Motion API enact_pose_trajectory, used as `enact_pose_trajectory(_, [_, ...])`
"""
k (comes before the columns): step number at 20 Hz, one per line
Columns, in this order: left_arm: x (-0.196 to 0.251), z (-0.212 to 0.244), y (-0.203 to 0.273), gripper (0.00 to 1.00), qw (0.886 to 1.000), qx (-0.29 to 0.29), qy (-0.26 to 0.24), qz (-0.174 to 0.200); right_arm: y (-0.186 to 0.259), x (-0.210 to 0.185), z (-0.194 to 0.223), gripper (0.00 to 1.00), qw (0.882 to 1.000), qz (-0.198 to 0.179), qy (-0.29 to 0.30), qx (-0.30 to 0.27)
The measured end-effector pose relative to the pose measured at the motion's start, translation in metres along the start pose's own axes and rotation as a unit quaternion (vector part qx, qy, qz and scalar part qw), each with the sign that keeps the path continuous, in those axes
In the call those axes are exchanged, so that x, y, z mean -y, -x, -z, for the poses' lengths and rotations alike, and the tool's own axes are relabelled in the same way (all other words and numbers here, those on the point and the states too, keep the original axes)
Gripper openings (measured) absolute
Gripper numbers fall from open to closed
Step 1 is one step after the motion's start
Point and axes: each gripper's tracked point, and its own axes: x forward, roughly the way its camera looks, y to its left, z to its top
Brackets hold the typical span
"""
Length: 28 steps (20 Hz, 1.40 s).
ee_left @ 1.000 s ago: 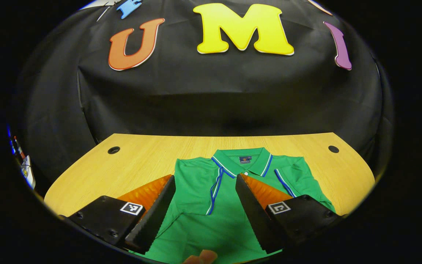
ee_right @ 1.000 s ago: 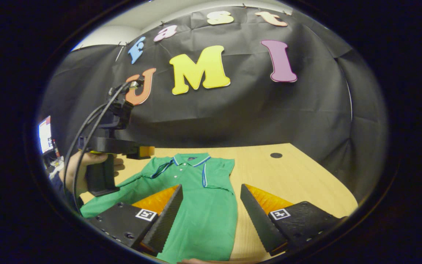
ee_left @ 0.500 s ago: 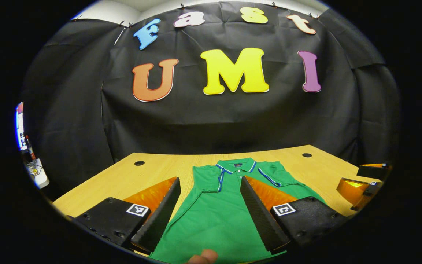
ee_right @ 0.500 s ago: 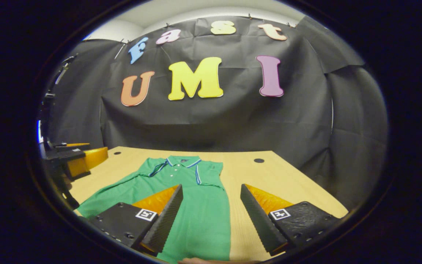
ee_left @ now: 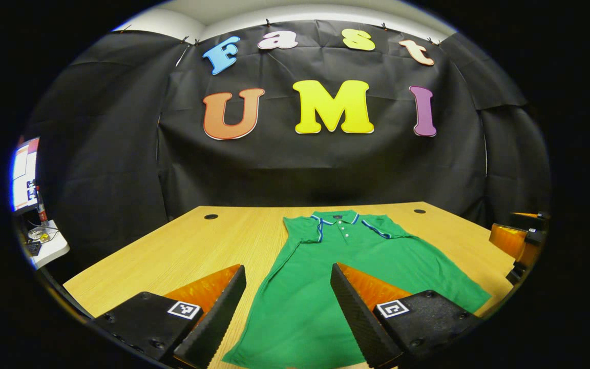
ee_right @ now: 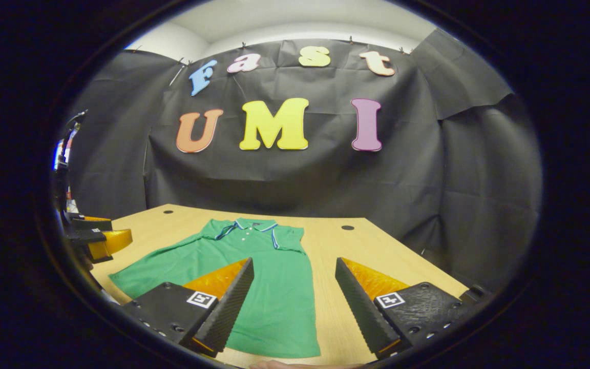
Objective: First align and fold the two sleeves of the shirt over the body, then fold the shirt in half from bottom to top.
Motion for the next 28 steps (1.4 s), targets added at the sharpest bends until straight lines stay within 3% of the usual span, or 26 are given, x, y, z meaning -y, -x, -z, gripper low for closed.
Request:
enact_pose_trajectory(3, [-0.001, 0.025, -0.004, 1.0, 1.0, -0.019, -0.012, 0.006, 0.002, 0.011, 0.034, 0.95, 0.999, 0.023, 0.004, -0.029])
enact_pose_trajectory(8, [0.011, 0.044, -0.012, 1.0, 0.999, -0.028, -0.031, 0.021, 0.001, -0.001, 0.085, 0.95, 0.996, 0.007, 0.015, -0.084])
enact_pose_trajectory(12, [0.02, 0.062, -0.019, 1.0, 0.998, -0.044, -0.02, 0.041, -0.004, 0.005, 0.103, 0.95, 0.995, 0.013, 0.001, -0.101])
enact_pose_trajectory(16, [0.015, 0.084, -0.024, 1.0, 0.996, -0.084, 0.003, 0.04, -0.009, 0.002, 0.136, 0.95, 0.987, 0.008, -0.022, -0.16])
enact_pose_trajectory(26, [0.022, 0.095, -0.023, 0.97, 0.991, -0.12, 0.003, 0.049, -0.012, -0.003, 0.135, 0.96, 0.987, 0.001, -0.041, -0.155])
enact_pose_trajectory(27, [0.026, 0.096, -0.024, 0.89, 0.99, -0.128, 0.002, 0.055, -0.014, -0.005, 0.136, 0.93, 0.986, 0.002, -0.043, -0.158])
enact_pose_trajectory(28, [0.031, 0.097, -0.026, 0.83, 0.989, -0.136, -0.008, 0.066, -0.015, -0.005, 0.136, 0.79, 0.985, 0.004, -0.045, -0.163])
